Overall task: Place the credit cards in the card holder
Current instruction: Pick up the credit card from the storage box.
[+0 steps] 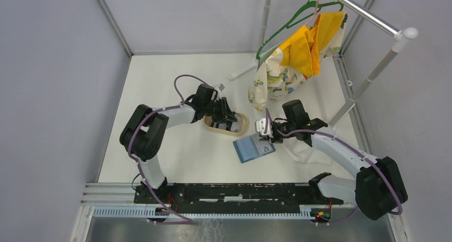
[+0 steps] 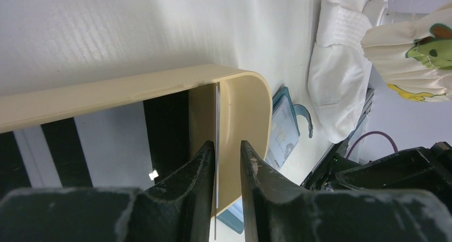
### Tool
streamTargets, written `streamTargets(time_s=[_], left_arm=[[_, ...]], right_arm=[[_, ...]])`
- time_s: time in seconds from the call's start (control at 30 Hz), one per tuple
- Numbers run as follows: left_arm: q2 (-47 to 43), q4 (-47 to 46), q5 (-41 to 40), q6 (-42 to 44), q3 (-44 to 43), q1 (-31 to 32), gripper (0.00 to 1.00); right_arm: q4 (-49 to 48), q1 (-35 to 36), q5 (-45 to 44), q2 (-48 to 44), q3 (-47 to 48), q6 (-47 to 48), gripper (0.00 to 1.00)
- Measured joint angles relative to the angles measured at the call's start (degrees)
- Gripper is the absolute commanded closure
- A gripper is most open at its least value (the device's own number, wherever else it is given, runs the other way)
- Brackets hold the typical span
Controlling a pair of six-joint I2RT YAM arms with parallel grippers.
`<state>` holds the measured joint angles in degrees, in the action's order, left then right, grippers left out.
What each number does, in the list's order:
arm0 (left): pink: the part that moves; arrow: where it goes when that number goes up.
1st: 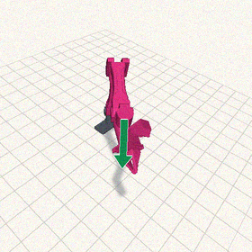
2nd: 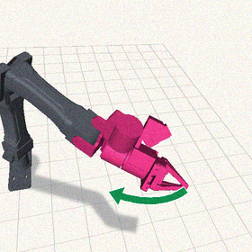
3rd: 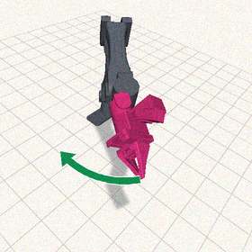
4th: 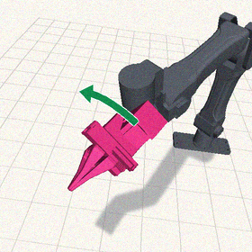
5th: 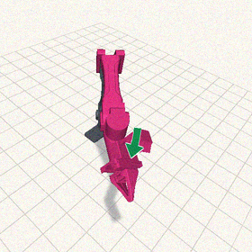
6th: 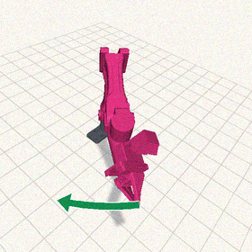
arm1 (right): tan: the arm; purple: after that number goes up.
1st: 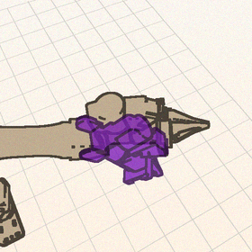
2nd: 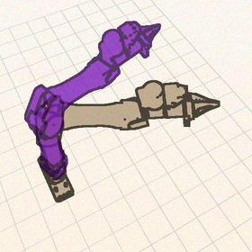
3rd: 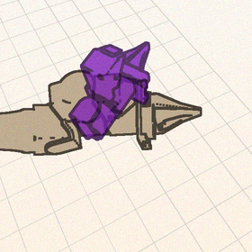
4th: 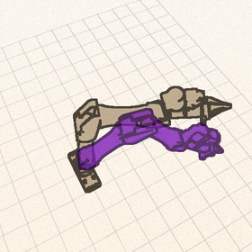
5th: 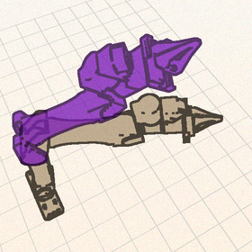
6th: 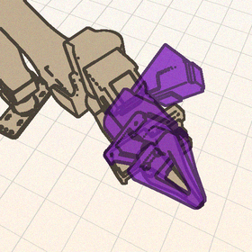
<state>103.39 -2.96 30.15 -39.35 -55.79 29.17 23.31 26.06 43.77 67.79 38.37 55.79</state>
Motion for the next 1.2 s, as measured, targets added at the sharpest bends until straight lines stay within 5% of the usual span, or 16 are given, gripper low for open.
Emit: streamTargets(time_s=[0.5,0.77,1.2], left_arm=[[-2.9,1.6,-0.2,1.7,1.0,-2.3,0.98],[-7.4,4.7,-5.9,3.7,3.5,-2.8,0.98],[-34.4,1.7,-10.1,10.2,16.5,-2.8,0.98]], right_arm=[[0.0,-0.3,0.0,0.0,0.0,0.0,0.75],[0.0,-0.3,0.2,0.0,0.0,0.0,0.75],[-0.4,-0.3,2.8,-1.7,-0.7,1.0,0.64]])
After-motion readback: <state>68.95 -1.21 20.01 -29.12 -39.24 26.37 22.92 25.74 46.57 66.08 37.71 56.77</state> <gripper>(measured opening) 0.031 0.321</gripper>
